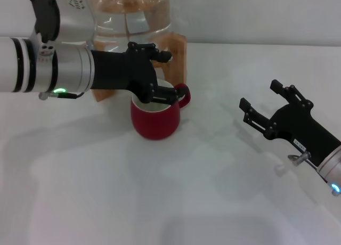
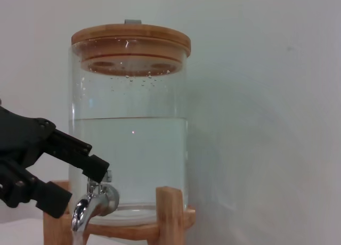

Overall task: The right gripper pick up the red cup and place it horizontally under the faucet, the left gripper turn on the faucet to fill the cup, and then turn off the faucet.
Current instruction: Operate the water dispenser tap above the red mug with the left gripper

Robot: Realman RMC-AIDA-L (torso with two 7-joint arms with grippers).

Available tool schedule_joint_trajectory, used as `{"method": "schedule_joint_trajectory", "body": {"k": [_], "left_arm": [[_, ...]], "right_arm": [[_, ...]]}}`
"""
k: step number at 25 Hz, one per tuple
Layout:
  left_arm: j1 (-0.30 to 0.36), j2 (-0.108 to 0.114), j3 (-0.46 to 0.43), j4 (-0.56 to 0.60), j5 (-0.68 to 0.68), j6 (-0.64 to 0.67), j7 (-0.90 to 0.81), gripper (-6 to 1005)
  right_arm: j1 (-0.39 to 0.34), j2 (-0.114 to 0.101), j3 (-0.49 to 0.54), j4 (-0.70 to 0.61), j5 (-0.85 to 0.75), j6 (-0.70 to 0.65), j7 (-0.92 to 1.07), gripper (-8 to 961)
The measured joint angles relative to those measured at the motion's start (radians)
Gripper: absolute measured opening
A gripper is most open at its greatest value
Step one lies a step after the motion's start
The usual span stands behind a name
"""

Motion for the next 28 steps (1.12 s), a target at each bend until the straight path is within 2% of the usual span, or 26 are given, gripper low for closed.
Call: {"method": "schedule_joint_trajectory", "body": {"k": [28], "left_arm": [[-0.003,0.001,0.027,0.000,0.002,0.082,0.000,856]], "right_arm": [[0.001,0.000,0.000,-0.001,0.002,-0.005,0.000,869]]}}
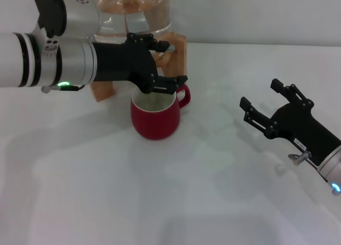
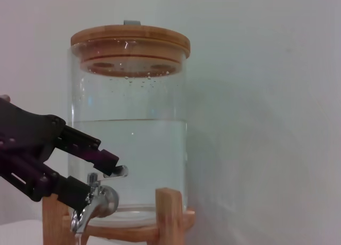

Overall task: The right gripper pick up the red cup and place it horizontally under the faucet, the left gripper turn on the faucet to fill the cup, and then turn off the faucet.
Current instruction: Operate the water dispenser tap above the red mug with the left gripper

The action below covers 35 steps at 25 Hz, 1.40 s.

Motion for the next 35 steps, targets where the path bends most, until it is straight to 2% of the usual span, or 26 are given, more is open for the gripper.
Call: {"method": "schedule_joint_trajectory", "body": {"k": [21,35], "left_arm": [[0.003,-0.001,0.058,0.000,0.000,0.081,-0.002,855],[0.003,-0.002,0.064,0.001,-0.001,0.103,0.000,855]], "right_arm": [[-0.009,0.000,-0.005,0.000,-0.002,-0.022,0.000,870],[-0.011,0.000,-0.006,0.000,-0.001,-0.022,0.000,870]]}}
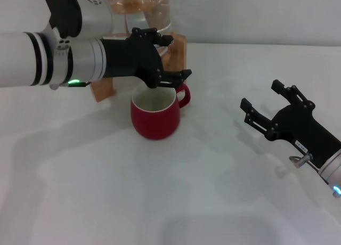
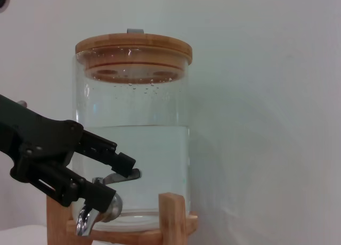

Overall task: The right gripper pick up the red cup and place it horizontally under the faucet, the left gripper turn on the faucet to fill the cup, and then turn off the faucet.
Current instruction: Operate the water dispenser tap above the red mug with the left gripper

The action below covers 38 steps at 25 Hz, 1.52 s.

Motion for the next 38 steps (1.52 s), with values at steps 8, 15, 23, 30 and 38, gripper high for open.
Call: {"method": "schedule_joint_trajectory", "body": {"k": [8,15,23,30,38], "left_arm": [[-0.001,0.000,0.000,0.001,0.000,0.011,0.000,854],[-0.001,0.000,-0.001,0.001,-0.003,0.013,0.005,854],[0.002,0.000,0.017,0.004,-0.008,0.027,0.014,853],[0.008,0.000,0.024,0.013,-0.054,0.036,0.041,852],[0.035,-0.001,0.049,0.059,-0.090,0.030,0.055,852]], "right_arm": [[0.000,0.000,0.000,0.000,0.000,0.000,0.000,870],[0.000,0.000,0.000,0.000,0.000,-0.001,0.000,870],[0.000,0.000,-0.001,0.000,0.000,-0.004,0.000,869],[-0.002,0.000,-0.002,-0.001,0.000,-0.012,0.000,869],[-0.012,0.000,-0.002,-0.002,-0.002,-0.020,0.000,869]]}}
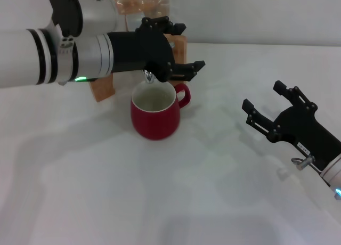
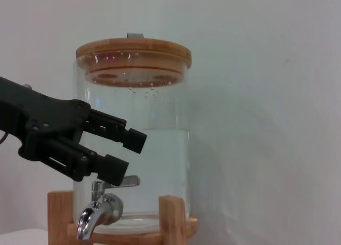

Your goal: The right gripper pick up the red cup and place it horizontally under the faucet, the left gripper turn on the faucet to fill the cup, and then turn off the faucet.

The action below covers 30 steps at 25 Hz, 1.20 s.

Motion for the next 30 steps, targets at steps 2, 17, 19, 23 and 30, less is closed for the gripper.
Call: {"method": "schedule_joint_trajectory", "body": {"k": [2,17,19,23,30], "left_arm": [[0.023,0.000,0.012,0.025,-0.027,-0.001,0.008,851],[0.395,-0.002,0.142,0.119,-0.545,0.009,0.382,850],[0.454,-0.002,0.167,0.101,-0.641,0.009,0.471,849],[0.519,-0.002,0.208,0.028,-0.826,0.000,0.620,849],[0.560,-0.003,0.260,-0.100,-1.041,-0.006,0.833,849]], "right_arm": [[-0.001,0.000,0.000,0.000,0.000,-0.002,0.000,869],[0.001,0.000,0.000,-0.008,-0.005,-0.003,-0.008,870],[0.001,0.000,0.000,-0.009,-0.006,-0.003,-0.008,870],[0.003,0.000,0.000,-0.010,-0.006,0.003,-0.008,869],[0.005,0.000,0.000,-0.024,0.000,0.003,-0.009,870]]}}
